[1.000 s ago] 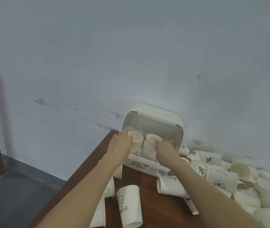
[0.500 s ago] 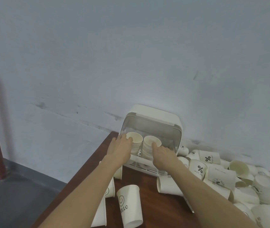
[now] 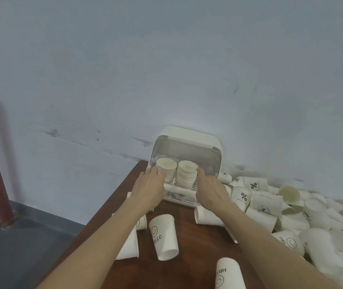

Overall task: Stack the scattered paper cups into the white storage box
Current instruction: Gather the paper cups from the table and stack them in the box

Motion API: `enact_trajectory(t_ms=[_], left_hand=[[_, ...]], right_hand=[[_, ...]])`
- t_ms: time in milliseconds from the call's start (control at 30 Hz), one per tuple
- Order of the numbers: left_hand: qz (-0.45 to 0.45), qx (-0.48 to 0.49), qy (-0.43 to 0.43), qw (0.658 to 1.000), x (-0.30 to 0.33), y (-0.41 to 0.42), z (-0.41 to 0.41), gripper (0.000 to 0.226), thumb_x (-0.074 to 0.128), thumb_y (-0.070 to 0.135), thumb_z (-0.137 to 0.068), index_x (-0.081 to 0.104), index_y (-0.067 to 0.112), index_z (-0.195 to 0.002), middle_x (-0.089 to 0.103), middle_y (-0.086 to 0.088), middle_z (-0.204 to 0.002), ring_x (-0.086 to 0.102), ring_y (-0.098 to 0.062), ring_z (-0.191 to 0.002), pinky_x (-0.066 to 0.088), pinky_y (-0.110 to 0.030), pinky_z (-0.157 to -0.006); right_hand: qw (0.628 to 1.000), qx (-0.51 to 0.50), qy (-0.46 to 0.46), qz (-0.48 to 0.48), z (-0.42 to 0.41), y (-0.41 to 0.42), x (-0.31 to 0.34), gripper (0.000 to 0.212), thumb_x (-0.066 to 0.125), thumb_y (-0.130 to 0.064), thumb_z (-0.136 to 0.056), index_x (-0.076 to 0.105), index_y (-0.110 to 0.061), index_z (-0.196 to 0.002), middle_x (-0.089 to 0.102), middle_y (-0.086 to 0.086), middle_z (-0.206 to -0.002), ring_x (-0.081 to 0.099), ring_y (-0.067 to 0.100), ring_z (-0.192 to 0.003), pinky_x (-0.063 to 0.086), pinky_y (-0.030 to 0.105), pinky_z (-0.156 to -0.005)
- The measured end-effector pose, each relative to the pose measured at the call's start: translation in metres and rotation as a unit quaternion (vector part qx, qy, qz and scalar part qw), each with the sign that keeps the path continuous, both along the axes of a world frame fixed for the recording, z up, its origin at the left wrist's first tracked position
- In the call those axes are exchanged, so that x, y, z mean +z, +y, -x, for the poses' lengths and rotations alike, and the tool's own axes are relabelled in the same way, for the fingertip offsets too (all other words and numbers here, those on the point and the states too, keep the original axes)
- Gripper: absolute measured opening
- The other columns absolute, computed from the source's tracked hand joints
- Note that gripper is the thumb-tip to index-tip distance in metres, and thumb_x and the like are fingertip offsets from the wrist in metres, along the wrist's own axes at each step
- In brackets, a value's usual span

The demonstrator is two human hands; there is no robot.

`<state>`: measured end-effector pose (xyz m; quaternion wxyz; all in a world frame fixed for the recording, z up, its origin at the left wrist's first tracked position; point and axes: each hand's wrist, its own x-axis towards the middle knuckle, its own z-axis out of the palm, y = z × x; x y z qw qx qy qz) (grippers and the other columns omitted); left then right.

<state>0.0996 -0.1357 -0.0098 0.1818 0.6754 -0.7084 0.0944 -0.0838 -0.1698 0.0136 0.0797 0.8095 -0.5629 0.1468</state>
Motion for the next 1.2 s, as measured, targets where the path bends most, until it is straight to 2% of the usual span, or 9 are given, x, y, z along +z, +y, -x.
enact_trajectory(t_ms=[100,200,267,367,533,767,1000,1133,1200], left_hand=[[0.0,-0.013,-0.029,0.999,0.0,0.021,0.008,0.02,0.045,0.016,-0.093,0.062,0.016,-0.103,0.058,-0.007,-0.11,0.054,-0.025,-0.094,0.037,-0.033,-0.078],[-0.051,-0.011,-0.031,0.998,-0.006,0.039,0.018,0.02,0.044,0.019,-0.094,0.063,0.014,-0.095,0.064,-0.005,-0.097,0.052,-0.023,-0.074,0.036,-0.031,-0.064],[-0.088,-0.007,-0.008,0.996,-0.013,0.046,0.024,0.02,0.045,0.024,-0.096,0.06,0.014,-0.103,0.064,-0.005,-0.101,0.06,-0.024,-0.082,0.04,-0.031,-0.064],[-0.13,-0.006,-0.032,0.991,-0.018,0.054,0.032,0.03,0.04,0.035,-0.1,0.058,0.014,-0.11,0.063,-0.005,-0.111,0.062,-0.025,-0.099,0.042,-0.033,-0.074],[-0.167,0.004,-0.05,0.985,-0.024,0.062,0.044,0.035,0.036,0.036,-0.1,0.059,0.012,-0.112,0.062,-0.009,-0.116,0.06,-0.027,-0.104,0.045,-0.036,-0.08],[-0.17,-0.018,-0.019,0.985,-0.023,0.069,0.055,0.036,0.037,0.042,-0.098,0.056,0.014,-0.112,0.06,-0.008,-0.117,0.058,-0.027,-0.106,0.047,-0.038,-0.084],[-0.157,-0.032,-0.002,0.987,-0.012,0.083,0.062,0.033,0.035,0.037,-0.1,0.055,0.014,-0.11,0.06,-0.009,-0.116,0.058,-0.028,-0.105,0.047,-0.04,-0.083],[-0.138,-0.038,0.012,0.99,-0.008,0.091,0.067,0.028,0.037,0.033,-0.099,0.057,0.014,-0.105,0.062,-0.008,-0.113,0.06,-0.028,-0.101,0.047,-0.038,-0.079],[-0.124,-0.041,0.024,0.991,-0.005,0.095,0.07,0.027,0.039,0.033,-0.099,0.056,0.014,-0.107,0.063,-0.007,-0.113,0.06,-0.026,-0.101,0.048,-0.037,-0.079]], right_hand=[[1.0,-0.002,0.002,-0.009,0.008,0.02,0.003,0.038,0.047,-0.002,-0.08,0.041,-0.011,-0.117,0.055,0.007,-0.091,0.051,0.031,-0.085,0.032,0.034,-0.058],[1.0,-0.01,0.004,-0.017,0.014,0.038,0.002,0.026,0.048,-0.006,-0.084,0.041,-0.011,-0.109,0.058,0.011,-0.105,0.055,0.034,-0.094,0.032,0.035,-0.061],[1.0,-0.015,0.001,-0.023,0.018,0.048,0.001,0.029,0.044,-0.004,-0.084,0.041,-0.011,-0.112,0.058,0.012,-0.106,0.055,0.034,-0.096,0.034,0.036,-0.062],[0.999,-0.022,-0.001,-0.023,0.025,0.063,-0.001,0.039,0.042,-0.001,-0.083,0.041,-0.011,-0.121,0.06,0.012,-0.107,0.054,0.033,-0.1,0.036,0.035,-0.064],[0.999,-0.034,-0.008,-0.039,0.039,0.08,-0.007,0.032,0.045,-0.004,-0.084,0.044,-0.011,-0.115,0.061,0.01,-0.107,0.055,0.03,-0.1,0.035,0.034,-0.064],[0.998,-0.048,-0.001,-0.041,0.055,0.095,-0.014,0.032,0.043,-0.005,-0.084,0.044,-0.01,-0.116,0.061,0.012,-0.108,0.056,0.031,-0.098,0.036,0.034,-0.066],[0.998,-0.06,0.002,-0.034,0.06,0.111,-0.015,0.045,0.045,-0.005,-0.085,0.041,-0.011,-0.129,0.059,0.012,-0.117,0.055,0.031,-0.107,0.035,0.032,-0.067],[0.998,-0.058,0.002,-0.023,0.067,0.12,-0.018,0.037,0.043,-0.005,-0.083,0.044,-0.01,-0.12,0.061,0.013,-0.112,0.054,0.031,-0.104,0.036,0.033,-0.066],[0.998,-0.059,-0.004,-0.028,0.07,0.125,-0.019,0.039,0.041,-0.006,-0.084,0.043,-0.009,-0.123,0.061,0.012,-0.11,0.053,0.031,-0.103,0.037,0.034,-0.065]])
